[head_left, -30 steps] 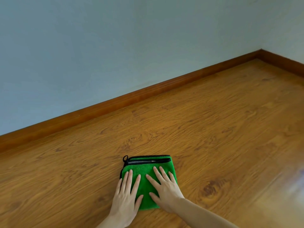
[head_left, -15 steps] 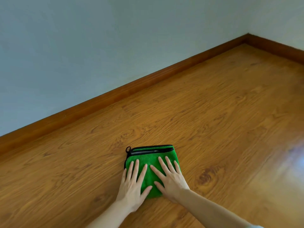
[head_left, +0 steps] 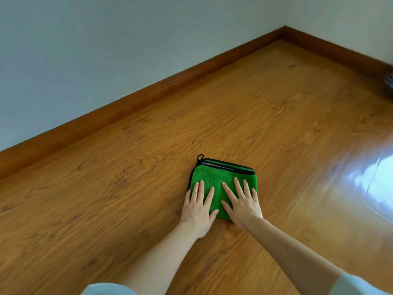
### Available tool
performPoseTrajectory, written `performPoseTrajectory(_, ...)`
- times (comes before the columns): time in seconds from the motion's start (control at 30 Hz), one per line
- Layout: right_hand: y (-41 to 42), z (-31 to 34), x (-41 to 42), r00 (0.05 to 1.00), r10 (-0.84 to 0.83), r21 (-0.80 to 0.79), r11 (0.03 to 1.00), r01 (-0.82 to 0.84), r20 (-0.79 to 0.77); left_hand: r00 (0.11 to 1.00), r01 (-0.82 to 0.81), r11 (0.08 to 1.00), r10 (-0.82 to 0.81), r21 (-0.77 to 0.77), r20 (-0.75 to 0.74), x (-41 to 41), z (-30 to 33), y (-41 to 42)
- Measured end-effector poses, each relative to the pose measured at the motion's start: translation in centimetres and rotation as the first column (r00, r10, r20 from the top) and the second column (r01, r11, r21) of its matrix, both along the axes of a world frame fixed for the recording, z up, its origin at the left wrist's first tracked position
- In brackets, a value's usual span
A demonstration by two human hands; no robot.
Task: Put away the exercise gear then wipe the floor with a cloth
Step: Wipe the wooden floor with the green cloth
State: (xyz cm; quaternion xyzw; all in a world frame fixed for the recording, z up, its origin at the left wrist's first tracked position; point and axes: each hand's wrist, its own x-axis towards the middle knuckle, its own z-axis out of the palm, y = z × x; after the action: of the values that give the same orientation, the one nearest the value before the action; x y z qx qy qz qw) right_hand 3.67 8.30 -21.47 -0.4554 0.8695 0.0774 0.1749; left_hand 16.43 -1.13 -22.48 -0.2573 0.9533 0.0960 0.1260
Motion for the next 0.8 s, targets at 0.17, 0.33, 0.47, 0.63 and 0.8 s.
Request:
performPoseTrajectory(0.17, 0.6, -0.5, 2.9, 0.999, -0.047, -0.026, 0.999, 0.048, 0.026, 0.996, 0.089, 0.994, -0.089, -0.066, -0.011, 2.8, -0.6, 0.1)
performPoseTrajectory(0.33, -0.6, -0.1, 6.2, 0.996, -0.001, 0.021, 1.0, 0.0, 0.084, 0.995, 0.035, 0.999, -0.034, 0.002, -0.096, 9.1, -1.7, -0.5)
performPoseTrajectory(0.47, -2.9, 0.3, 9.7, 0.974, 0.181, 0.002, 0.983, -0.183, 0.137, 0.993, -0.011, 0.996, 0.001, -0.089, -0.117, 15.4, -2.1, -1.8)
performPoseTrajectory(0.63, -7.8, 0.7, 15.2, 0.904, 0.379, 0.004, 0.922, -0.388, 0.198, 0.967, -0.239, 0.969, 0.232, -0.06, -0.108, 22.0, -1.4, -2.7)
performPoseTrajectory(0.8, -12.2, 0.6, 20.4, 0.78, 0.59, 0.015, 0.796, -0.605, 0.208, 0.784, -0.603, 0.798, 0.594, 0.005, -0.182, 25.9, -1.9, -2.7)
